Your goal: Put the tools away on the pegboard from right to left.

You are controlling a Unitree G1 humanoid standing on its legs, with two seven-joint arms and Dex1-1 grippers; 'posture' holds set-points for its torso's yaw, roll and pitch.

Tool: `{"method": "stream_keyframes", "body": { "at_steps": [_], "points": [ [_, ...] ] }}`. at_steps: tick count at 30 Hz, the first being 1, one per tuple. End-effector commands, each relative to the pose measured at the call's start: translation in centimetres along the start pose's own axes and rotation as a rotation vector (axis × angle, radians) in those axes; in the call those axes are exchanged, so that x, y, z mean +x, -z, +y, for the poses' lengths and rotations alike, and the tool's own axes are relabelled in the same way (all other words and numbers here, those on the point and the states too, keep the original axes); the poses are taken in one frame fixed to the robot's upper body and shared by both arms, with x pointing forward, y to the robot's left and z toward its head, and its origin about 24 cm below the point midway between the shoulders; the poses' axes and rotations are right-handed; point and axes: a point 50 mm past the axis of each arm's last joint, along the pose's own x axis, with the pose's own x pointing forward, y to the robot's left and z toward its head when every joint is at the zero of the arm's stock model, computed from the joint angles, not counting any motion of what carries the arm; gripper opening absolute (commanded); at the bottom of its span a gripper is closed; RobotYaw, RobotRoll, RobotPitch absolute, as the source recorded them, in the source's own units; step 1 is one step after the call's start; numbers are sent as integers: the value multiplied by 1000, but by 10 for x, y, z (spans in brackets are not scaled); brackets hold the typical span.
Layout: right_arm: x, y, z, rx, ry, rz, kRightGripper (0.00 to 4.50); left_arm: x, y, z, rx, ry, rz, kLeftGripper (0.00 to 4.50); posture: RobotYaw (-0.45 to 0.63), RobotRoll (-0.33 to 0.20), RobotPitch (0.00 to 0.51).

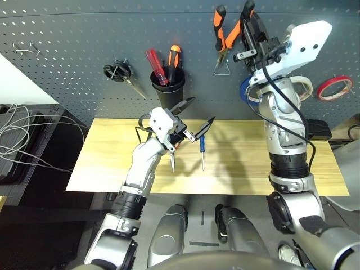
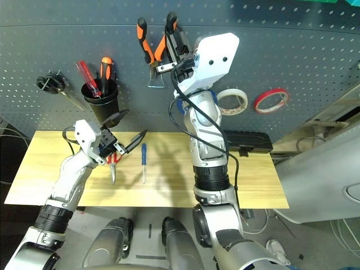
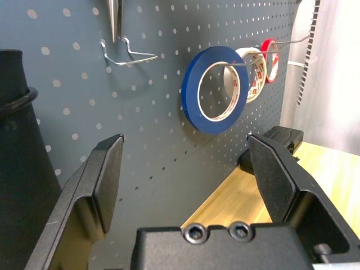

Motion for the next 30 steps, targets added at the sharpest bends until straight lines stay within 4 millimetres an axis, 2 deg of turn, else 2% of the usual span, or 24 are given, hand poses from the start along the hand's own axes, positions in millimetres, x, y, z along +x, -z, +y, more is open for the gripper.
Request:
{"method": "stream_keyframes", "body": {
  "at_steps": [1,15,30],
  "points": [
    [2,-10,-1,6,10,-40,297,-3,5,-3,-10,5,22,4500,94,0,205],
    [-8,-2,-6,-29,19,4,297,-4,5,-4,-12,8,26,4500,89,0,209],
    [-14,26,1,14,25,87,297,-2,5,-4,-12,8,25,4500,107,0,215]
  ]
}}
